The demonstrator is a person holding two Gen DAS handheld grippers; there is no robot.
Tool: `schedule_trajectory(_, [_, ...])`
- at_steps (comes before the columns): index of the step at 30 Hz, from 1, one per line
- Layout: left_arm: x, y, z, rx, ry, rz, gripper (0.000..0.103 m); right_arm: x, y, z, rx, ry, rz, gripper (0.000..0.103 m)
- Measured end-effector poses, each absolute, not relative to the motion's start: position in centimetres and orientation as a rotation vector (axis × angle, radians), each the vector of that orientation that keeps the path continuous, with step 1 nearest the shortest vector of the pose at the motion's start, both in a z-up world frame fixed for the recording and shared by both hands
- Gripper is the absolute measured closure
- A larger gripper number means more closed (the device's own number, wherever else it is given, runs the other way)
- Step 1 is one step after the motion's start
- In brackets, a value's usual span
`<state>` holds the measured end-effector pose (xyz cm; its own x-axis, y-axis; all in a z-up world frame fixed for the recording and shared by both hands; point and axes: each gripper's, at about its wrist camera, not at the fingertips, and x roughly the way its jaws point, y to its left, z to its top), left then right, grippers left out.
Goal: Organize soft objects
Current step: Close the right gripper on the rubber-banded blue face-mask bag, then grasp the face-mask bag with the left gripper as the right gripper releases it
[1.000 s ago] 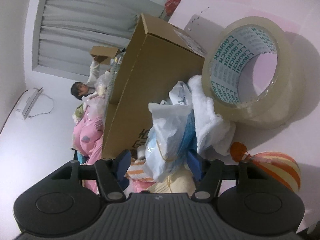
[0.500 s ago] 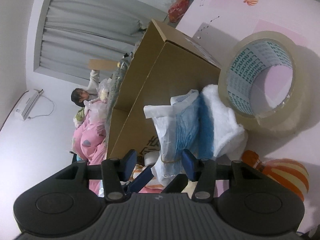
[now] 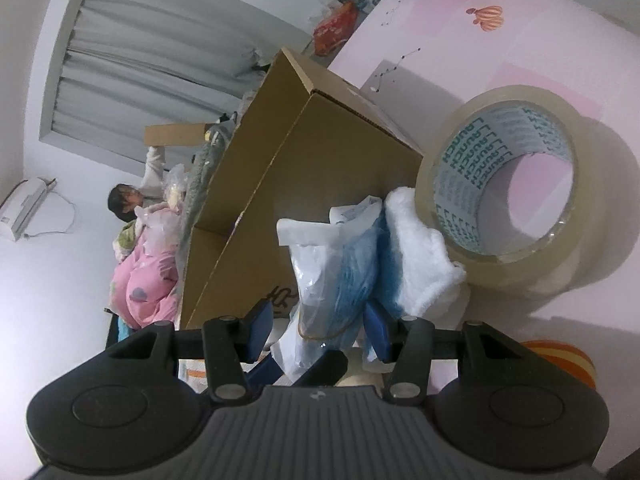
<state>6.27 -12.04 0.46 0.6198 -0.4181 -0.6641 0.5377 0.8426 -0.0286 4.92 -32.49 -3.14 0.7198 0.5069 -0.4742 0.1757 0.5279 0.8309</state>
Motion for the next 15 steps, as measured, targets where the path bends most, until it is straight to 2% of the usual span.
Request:
schedule_trajectory(8, [6.4,-11.8,-0.1,0.137,0.742,-0.588,0.055,6.3,-31.5,-3.3,1.016,0.812,0.122,0.051])
schedule_trajectory(9, [6.3,-11.8,-0.2,0.137,0.741,-0.593,0.055,6.3,-31.5,-3.5,1.02,0.811,0.114,0.053])
schedule_trajectory(10, [6.2,-11.9,-0.1,0.137,0.739,-0.597,0.055,6.4,-31.5,-3.7,1.024,0.811,0.107,0.062])
schedule_trajectory(11, [6.0,-11.9,-0.1,0.138,0.735,-0.602,0.055,6.3,-31.5,-3.8,1.026,0.81,0.104,0.066])
schedule_trajectory(15, [5.2,-11.6,0.5,0.143,0.712,-0.62,0.05,5.2,-31.7,-3.8,1.042,0.78,0.114,0.069])
